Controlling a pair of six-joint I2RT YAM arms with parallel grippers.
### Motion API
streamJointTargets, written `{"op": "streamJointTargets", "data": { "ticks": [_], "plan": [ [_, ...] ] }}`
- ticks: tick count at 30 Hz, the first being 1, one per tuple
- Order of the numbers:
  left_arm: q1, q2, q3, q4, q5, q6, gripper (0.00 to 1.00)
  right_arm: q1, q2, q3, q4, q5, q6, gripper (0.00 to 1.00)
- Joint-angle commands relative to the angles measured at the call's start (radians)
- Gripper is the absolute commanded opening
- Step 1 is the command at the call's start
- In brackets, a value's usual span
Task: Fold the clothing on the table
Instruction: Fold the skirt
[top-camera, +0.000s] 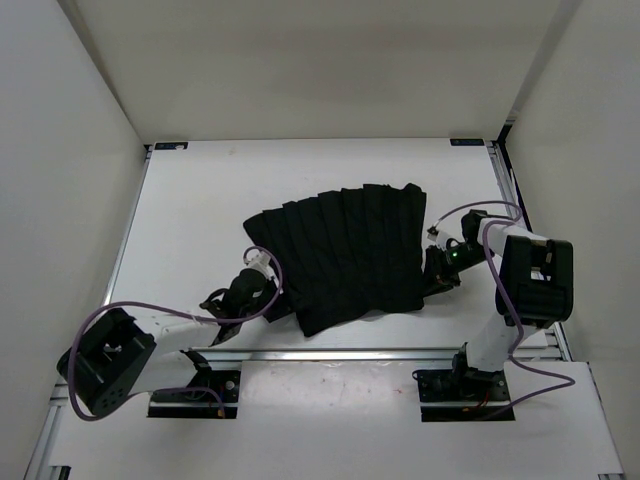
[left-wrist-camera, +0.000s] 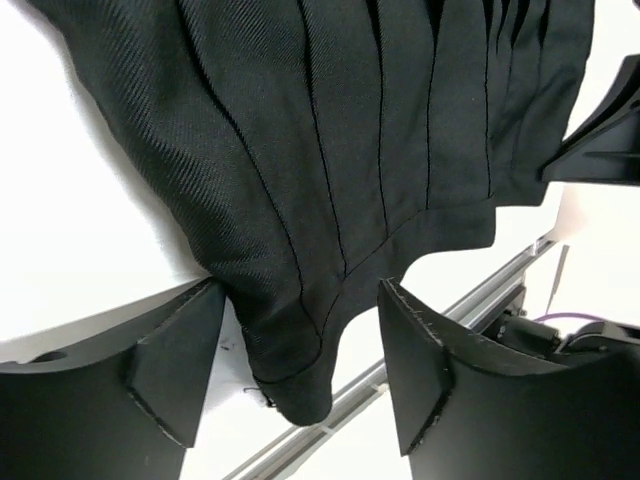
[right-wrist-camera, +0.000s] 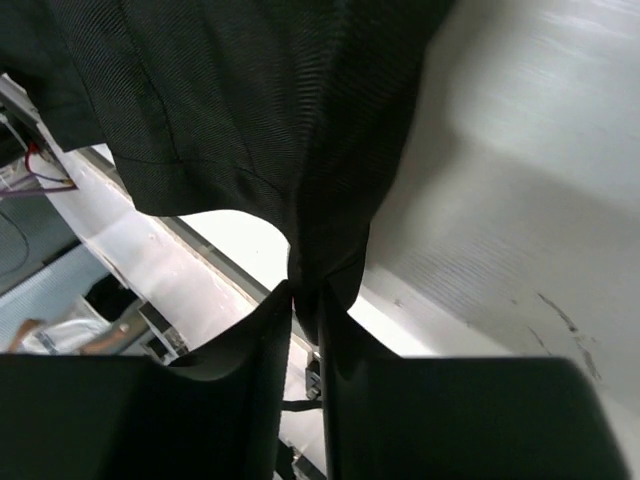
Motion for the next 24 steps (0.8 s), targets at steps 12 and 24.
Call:
{"op": "streamJointTargets", "data": {
  "ticks": [12,24],
  "plan": [
    [0.003,-0.028,-0.032,-0.074,0.045,0.020,0.00,-0.004,-0.026,-0.011,-0.004,-0.059,-0.010,0.00],
    [0.120,-0.525,-0.081,-0.426,0.071,-0.054,0.00,-0.040,-0.181,0.062,-0.162,-0.047,-0.145,0.00]
  ]
}}
